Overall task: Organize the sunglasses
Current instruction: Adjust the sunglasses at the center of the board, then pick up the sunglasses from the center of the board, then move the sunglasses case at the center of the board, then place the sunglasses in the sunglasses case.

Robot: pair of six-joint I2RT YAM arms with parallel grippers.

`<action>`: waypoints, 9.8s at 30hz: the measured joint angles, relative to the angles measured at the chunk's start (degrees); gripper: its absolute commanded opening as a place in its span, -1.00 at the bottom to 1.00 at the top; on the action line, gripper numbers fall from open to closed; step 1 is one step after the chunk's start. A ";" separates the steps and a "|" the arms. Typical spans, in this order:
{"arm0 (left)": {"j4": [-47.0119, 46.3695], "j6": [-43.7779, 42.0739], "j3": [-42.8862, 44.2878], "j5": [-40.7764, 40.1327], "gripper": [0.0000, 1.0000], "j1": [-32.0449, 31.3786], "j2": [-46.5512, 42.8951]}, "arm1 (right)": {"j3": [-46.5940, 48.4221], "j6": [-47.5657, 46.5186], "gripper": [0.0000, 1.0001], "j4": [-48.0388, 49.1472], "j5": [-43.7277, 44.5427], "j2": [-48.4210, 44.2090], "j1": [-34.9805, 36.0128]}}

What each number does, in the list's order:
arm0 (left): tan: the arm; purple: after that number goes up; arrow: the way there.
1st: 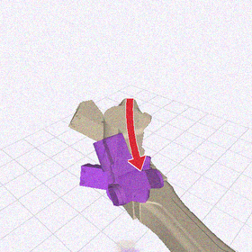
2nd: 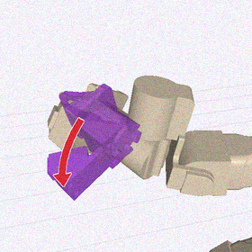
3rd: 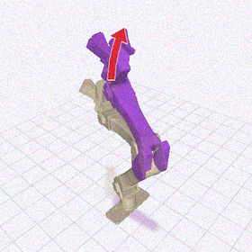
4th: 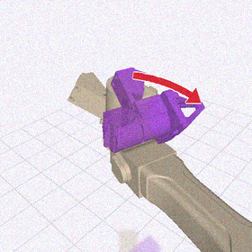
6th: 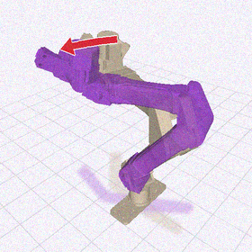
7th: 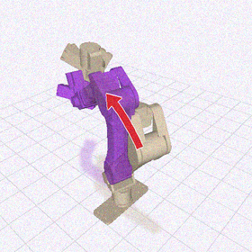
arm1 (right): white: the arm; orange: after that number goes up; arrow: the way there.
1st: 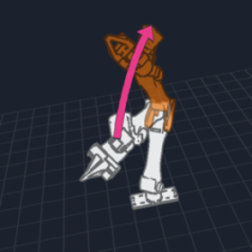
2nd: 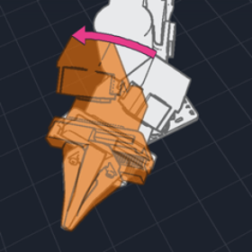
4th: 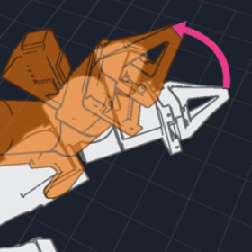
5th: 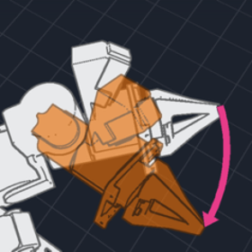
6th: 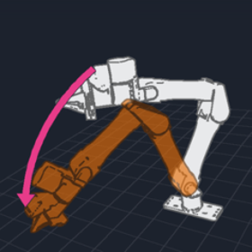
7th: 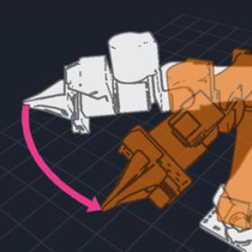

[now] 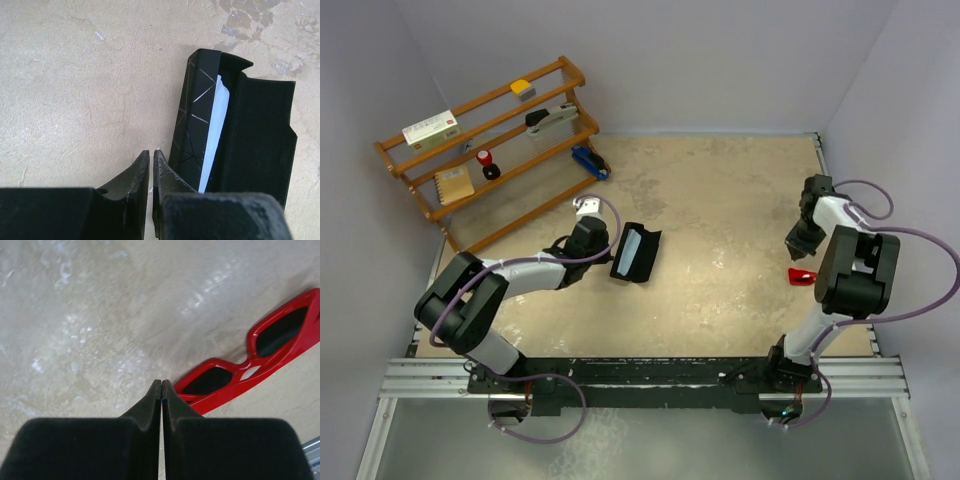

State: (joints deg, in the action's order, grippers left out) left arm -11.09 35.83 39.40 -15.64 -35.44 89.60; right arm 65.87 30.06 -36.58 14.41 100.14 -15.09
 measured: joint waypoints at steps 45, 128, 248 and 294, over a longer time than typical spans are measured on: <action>0.02 0.00 -1.09 -0.20 -0.91 0.00 -1.51 | -1.84 4.02 -0.65 -2.60 6.84 -6.14 -7.37; 2.97 0.11 -1.09 -0.61 -0.88 -1.14 -2.40 | -3.74 5.95 -1.00 2.03 -1.92 -5.11 -5.20; 9.51 2.51 -5.57 -9.44 -0.88 -4.31 -18.86 | 27.12 7.02 -1.00 -0.35 0.13 16.94 59.34; 9.60 2.51 -6.43 -8.83 -0.88 -4.31 -19.12 | 26.10 9.46 -1.00 3.69 -0.48 18.95 59.34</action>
State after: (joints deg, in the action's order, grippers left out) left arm -1.50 38.35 32.97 -24.47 -39.75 70.48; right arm 91.96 39.53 -32.88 13.93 119.09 44.25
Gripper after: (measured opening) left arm 0.058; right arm 0.093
